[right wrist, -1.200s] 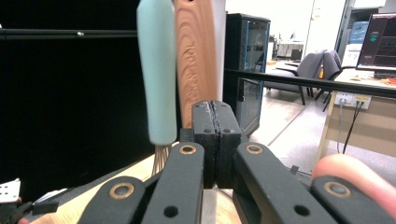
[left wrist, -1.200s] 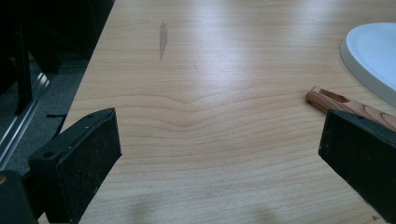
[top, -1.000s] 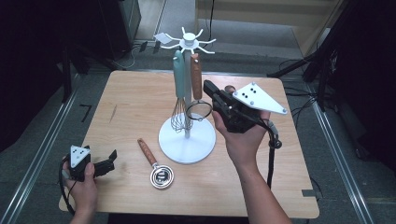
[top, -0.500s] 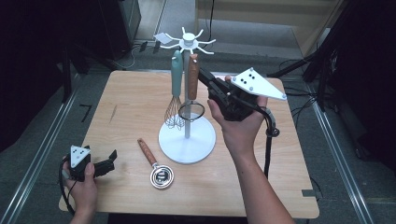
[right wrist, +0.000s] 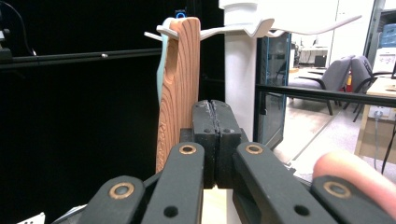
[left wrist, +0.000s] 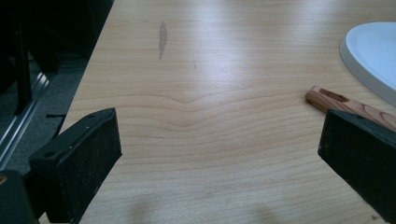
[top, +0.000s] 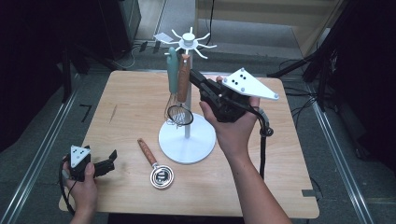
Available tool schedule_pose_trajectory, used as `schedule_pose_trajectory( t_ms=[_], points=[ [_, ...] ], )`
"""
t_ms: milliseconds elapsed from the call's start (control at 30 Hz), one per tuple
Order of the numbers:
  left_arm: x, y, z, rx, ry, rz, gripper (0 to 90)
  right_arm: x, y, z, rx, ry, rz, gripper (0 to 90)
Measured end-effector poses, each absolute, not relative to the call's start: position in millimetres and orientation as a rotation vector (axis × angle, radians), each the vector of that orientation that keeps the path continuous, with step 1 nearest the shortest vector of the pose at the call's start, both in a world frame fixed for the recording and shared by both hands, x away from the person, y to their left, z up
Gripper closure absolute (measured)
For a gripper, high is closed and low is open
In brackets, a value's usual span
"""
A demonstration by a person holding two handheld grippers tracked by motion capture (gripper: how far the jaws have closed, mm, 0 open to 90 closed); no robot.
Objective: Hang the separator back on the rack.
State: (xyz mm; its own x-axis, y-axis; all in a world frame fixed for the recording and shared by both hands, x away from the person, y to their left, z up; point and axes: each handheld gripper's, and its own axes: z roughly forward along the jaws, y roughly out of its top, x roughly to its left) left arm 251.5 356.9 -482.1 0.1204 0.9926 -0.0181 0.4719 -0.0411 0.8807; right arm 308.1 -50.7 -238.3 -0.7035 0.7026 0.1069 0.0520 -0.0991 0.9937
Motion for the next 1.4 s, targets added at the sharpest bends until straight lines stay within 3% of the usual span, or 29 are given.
schedule_pose_trajectory(
  t_ms=[467, 1400],
  points=[
    [252, 356, -482, 1.627, 1.458, 0.847, 0.0, 307, -54, -251, 0.844, 1.724, 1.805, 90.0],
    [251, 356, -482, 1.623, 1.465, 0.847, 0.0, 302, -100, -315, 0.944, 1.678, 1.614, 90.0]
  ],
)
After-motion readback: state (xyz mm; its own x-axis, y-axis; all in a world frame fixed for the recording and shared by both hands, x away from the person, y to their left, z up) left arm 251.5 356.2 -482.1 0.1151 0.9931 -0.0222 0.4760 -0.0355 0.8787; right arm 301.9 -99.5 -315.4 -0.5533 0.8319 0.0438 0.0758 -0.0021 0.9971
